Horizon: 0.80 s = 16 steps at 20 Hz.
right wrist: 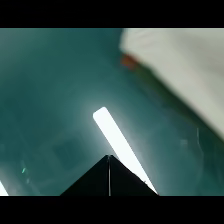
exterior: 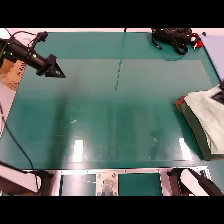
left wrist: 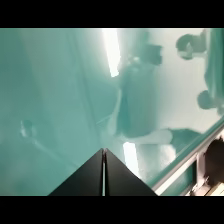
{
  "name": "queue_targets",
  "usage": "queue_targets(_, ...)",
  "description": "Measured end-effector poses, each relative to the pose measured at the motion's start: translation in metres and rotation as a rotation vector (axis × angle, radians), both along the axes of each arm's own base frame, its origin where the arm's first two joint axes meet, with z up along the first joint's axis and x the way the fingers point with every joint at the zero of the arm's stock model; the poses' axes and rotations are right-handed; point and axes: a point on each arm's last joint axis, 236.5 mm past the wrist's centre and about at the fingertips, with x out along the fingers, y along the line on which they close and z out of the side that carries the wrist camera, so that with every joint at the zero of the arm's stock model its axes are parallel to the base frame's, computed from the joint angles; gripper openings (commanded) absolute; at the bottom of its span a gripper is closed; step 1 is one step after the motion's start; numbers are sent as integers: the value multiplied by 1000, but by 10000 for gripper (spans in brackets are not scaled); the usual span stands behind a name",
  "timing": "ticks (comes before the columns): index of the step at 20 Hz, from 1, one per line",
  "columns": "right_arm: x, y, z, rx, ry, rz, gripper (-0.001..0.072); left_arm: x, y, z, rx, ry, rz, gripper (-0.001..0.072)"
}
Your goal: Fold the shirts.
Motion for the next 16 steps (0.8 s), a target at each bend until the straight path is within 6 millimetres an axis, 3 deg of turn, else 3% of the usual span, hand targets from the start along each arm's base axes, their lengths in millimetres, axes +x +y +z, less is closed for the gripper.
queue_targets(3, 6, 76, -26, 23, -10, 194, 17, -43, -7, 5, 53, -8, -7, 23)
queue_targets(6, 3, 124, -54, 37, -12, 311, 17, -87, -15, 3, 73, -22, 3, 23)
queue_targets(10, 9, 147, -67, 34, -50, 363, 17, -115, -15, -7, 88, -33, 39, 24)
queue_targets(16, 13, 155, -71, 32, -71, 377, 17, -124, -17, -10, 84, -35, 57, 24)
